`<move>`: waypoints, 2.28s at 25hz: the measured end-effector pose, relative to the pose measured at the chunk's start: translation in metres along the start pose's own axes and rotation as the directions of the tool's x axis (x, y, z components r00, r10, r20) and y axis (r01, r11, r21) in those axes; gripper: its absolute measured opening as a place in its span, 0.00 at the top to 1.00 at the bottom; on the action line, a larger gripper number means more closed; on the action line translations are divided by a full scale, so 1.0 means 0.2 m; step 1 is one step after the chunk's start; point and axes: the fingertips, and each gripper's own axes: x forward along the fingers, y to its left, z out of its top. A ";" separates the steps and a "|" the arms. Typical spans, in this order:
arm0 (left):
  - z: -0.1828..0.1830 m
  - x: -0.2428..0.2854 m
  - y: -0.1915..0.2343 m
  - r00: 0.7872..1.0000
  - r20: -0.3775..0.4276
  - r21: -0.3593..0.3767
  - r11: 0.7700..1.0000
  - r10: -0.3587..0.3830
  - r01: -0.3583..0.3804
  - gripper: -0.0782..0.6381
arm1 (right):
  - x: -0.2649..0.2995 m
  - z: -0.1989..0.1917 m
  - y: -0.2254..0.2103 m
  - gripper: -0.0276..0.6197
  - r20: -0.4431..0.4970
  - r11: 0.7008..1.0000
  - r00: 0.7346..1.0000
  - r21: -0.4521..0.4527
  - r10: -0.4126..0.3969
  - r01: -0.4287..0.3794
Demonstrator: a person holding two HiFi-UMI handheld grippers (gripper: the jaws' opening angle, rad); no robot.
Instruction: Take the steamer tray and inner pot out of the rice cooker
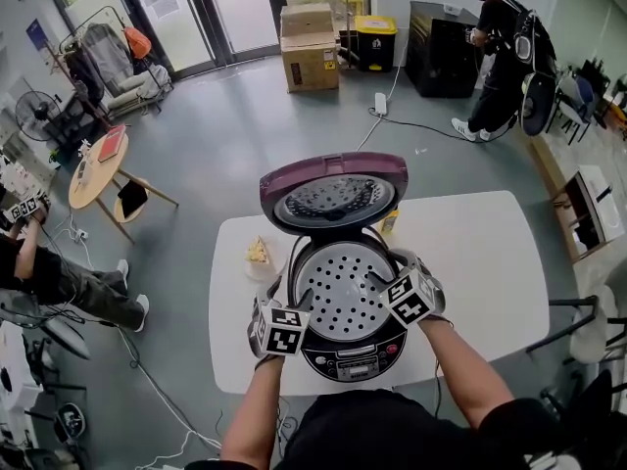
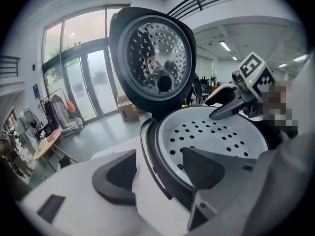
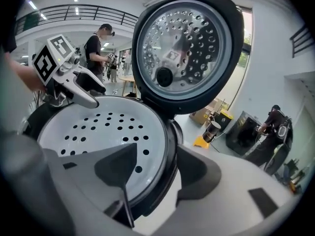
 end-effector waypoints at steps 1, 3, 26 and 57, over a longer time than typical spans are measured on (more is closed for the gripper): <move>0.00 0.00 0.00 1.000 0.000 0.007 1.000 -0.003 0.003 0.49 | 0.01 0.00 0.00 0.58 -0.005 1.000 1.000 -0.008 -0.002 0.002; 0.00 0.01 -0.01 1.000 0.005 0.021 1.000 -0.013 0.013 0.54 | 0.03 0.00 0.00 0.64 -0.014 1.000 1.000 -0.027 -0.012 0.011; 0.05 0.01 -0.01 0.999 0.036 0.109 0.993 0.032 -0.036 0.76 | 0.01 0.04 -0.03 0.82 0.021 0.994 0.995 -0.053 -0.098 0.099; 0.50 -0.47 0.05 0.960 0.279 0.229 0.969 0.024 -0.091 0.78 | -0.55 0.46 -0.09 0.84 0.226 0.942 0.920 -0.023 -0.321 0.335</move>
